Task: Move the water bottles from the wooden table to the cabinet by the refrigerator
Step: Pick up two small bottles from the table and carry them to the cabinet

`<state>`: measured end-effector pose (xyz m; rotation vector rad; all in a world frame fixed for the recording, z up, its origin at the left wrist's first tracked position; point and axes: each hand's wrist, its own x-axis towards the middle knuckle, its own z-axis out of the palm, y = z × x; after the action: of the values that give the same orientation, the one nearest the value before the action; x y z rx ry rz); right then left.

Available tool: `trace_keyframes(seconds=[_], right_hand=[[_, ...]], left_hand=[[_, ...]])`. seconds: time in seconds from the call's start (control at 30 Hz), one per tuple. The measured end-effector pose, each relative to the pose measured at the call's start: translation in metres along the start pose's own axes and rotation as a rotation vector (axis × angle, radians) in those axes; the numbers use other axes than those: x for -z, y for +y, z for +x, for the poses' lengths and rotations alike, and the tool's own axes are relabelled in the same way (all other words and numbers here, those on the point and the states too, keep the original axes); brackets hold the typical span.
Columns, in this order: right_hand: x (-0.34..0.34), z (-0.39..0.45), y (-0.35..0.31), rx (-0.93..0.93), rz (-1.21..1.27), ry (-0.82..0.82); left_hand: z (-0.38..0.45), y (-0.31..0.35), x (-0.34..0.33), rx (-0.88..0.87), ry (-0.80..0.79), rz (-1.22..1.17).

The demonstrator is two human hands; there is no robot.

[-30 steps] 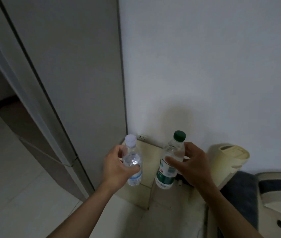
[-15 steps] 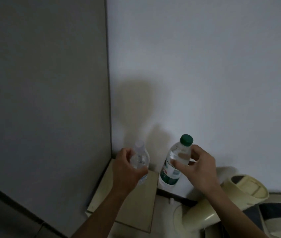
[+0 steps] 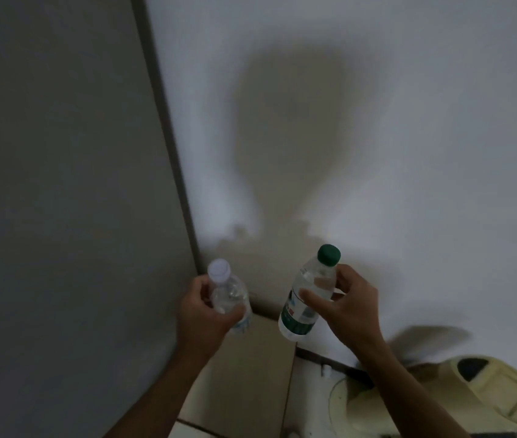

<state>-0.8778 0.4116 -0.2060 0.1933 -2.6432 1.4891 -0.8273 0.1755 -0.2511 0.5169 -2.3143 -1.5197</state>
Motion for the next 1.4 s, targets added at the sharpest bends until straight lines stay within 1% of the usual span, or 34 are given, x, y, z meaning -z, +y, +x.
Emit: trace_keyframes(seconds=[0.1,0.2,0.3,0.57,0.73,0.87,1.0,1.17,1.27,1.4], right_hand=[[-0.005,0.03,0.016,0.002,0.009,-0.057],[-0.017,0.054,0.033,0.005,0.021,-0.108],[-0.031,0.068,0.043,-0.029,0.001,-0.15],[-0.081,0.081,0.065,-0.112,-0.053,-0.165],[-0.116,0.079,0.099,-0.198,-0.062,-0.195],[-0.144,0.071,0.133,-0.26,-0.051,-0.215],[-0.176,0.062,0.172,-0.293,-0.024,-0.21],[-0.22,0.051,0.219,-0.275,-0.003,-0.163],[-0.239,0.047,0.237,-0.267,0.019,-0.152],[-0.256,0.045,0.249,-0.284,0.025,-0.165]], left_hand=[[0.015,0.001,-0.008,0.006,0.082,0.027],[0.028,-0.007,-0.015,0.008,0.123,0.057],[0.038,-0.02,-0.016,0.026,0.147,0.086],[0.073,-0.082,-0.016,0.084,0.072,0.104],[0.086,-0.133,-0.027,0.166,0.039,0.096],[0.091,-0.184,-0.045,0.199,0.02,0.116],[0.099,-0.234,-0.071,0.165,-0.001,0.149],[0.1,-0.293,-0.096,0.138,0.002,0.126],[0.104,-0.314,-0.103,0.101,0.023,0.169],[0.114,-0.329,-0.114,0.096,0.05,0.224]])
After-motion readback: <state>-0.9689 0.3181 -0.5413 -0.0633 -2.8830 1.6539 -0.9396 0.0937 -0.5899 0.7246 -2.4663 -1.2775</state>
